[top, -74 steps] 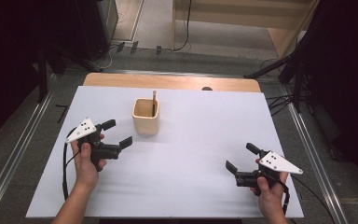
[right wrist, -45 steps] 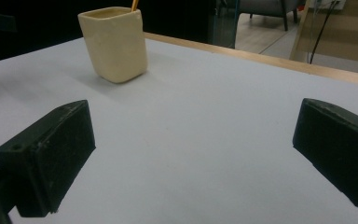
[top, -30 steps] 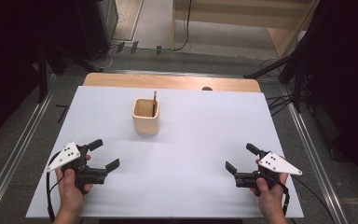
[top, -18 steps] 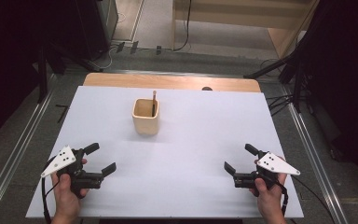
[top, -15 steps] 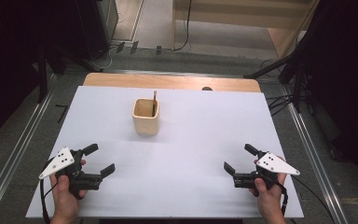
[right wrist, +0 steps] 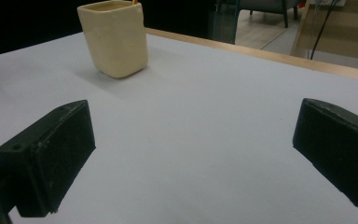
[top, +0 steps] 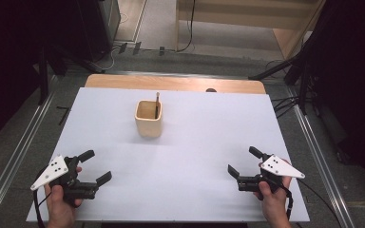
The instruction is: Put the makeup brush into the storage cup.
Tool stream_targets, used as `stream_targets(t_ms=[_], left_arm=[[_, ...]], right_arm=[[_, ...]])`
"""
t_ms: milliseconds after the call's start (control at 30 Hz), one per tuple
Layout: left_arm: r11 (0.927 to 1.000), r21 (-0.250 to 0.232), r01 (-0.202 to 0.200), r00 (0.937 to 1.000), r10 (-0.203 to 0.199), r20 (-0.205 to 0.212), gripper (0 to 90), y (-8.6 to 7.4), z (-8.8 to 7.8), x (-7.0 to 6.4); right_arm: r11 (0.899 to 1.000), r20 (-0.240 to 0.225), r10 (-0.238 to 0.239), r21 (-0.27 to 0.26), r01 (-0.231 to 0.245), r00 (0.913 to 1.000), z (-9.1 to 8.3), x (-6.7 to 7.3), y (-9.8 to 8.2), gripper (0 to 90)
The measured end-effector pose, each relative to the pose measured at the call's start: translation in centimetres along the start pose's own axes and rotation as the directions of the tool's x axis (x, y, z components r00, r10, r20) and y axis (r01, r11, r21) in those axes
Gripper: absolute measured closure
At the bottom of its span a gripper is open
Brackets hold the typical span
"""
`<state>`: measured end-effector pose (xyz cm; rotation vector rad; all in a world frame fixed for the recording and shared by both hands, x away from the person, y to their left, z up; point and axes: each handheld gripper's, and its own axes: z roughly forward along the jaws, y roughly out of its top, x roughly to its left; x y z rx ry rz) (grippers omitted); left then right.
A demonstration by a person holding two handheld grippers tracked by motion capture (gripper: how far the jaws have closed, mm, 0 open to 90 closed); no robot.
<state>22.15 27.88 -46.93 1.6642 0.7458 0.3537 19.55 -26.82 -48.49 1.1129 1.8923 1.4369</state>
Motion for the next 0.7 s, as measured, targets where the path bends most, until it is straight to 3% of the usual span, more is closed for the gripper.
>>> stream_targets(t_ms=[700], left_arm=[[0.9998, 0.017, 0.003, 1.0000, -0.003, -0.008, 0.0, -0.39, -0.14, 0.34]], right_arm=[[1.000, 0.004, -0.015, 0.006, 0.015, 0.9999, 0.11, 0.12, -0.12, 0.0]])
